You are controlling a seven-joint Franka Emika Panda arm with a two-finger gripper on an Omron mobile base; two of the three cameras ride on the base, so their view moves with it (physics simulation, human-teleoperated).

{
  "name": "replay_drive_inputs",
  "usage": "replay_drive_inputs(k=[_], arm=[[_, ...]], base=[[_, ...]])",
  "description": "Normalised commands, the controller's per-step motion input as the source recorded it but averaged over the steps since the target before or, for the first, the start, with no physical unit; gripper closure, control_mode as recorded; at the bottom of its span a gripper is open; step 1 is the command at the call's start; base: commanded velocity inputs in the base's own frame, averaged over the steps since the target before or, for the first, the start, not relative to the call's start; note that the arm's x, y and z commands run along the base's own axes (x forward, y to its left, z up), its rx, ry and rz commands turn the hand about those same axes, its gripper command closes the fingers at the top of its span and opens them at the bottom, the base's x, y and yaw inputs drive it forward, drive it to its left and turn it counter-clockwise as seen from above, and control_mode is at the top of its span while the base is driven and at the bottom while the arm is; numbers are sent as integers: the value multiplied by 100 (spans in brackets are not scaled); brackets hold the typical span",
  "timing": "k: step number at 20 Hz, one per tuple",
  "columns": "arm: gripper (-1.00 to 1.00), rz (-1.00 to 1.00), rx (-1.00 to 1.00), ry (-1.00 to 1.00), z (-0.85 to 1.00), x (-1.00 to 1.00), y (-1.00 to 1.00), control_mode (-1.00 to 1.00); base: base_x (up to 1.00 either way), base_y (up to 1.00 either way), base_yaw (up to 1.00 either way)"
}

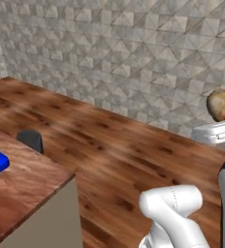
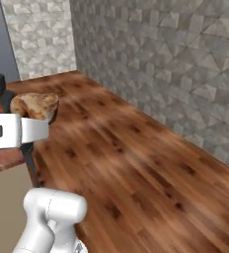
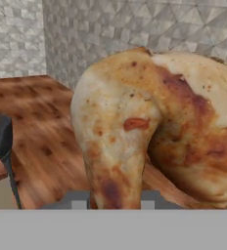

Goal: Gather the avocado and eggplant from the fridge and place them on a tray on the dining counter. Then gather the steak and chicken drumstick from the fridge and place them on the other tray.

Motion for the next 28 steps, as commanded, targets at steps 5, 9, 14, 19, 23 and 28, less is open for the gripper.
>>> replay_drive_inputs(k=[5, 9, 14, 19, 23, 28], arm=[[100, 0, 0, 0, 0, 0, 0, 100], [100, 0, 0, 0, 0, 0, 0, 100], [100, 0, 0, 0, 0, 0, 0, 100], [100, 0, 0, 0, 0, 0, 0, 100], [100, 0, 0, 0, 0, 0, 0, 100], [100, 0, 0, 0, 0, 0, 0, 100]], base=[[71, -46, 41], [70, -46, 41], [70, -44, 41], [72, -42, 42], [76, -40, 42], [75, -39, 42]])
